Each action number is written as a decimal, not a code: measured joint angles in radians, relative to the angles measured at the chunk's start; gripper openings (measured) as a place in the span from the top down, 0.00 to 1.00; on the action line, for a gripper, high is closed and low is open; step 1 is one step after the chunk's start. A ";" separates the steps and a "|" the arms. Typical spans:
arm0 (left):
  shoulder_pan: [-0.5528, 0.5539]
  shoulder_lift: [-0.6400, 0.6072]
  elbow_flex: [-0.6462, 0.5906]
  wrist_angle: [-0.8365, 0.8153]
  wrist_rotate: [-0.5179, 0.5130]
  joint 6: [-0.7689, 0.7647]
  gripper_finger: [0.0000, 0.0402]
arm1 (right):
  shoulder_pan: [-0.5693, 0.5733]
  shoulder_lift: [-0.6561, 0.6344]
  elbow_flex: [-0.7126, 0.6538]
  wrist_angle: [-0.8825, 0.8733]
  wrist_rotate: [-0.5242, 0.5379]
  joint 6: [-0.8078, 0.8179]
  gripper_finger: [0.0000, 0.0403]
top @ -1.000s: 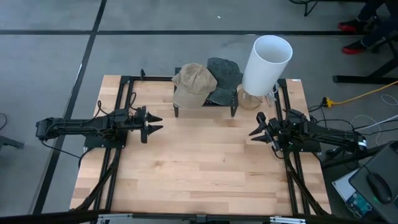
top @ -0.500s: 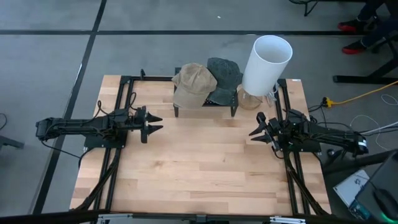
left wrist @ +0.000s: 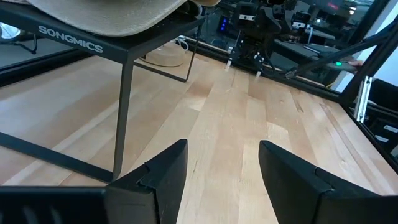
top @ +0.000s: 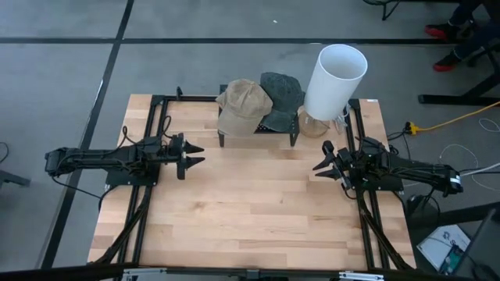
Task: Pick & Place hat
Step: Return to Home Position
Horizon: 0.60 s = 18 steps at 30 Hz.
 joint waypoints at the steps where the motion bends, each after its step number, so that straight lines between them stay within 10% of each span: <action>1: 0.000 0.000 0.000 0.000 0.000 0.000 0.53 | 0.000 0.000 0.000 0.000 0.000 -0.002 0.74; 18: 0.000 0.000 0.000 0.000 0.000 0.000 0.53 | 0.000 0.000 0.000 0.000 0.000 -0.002 0.74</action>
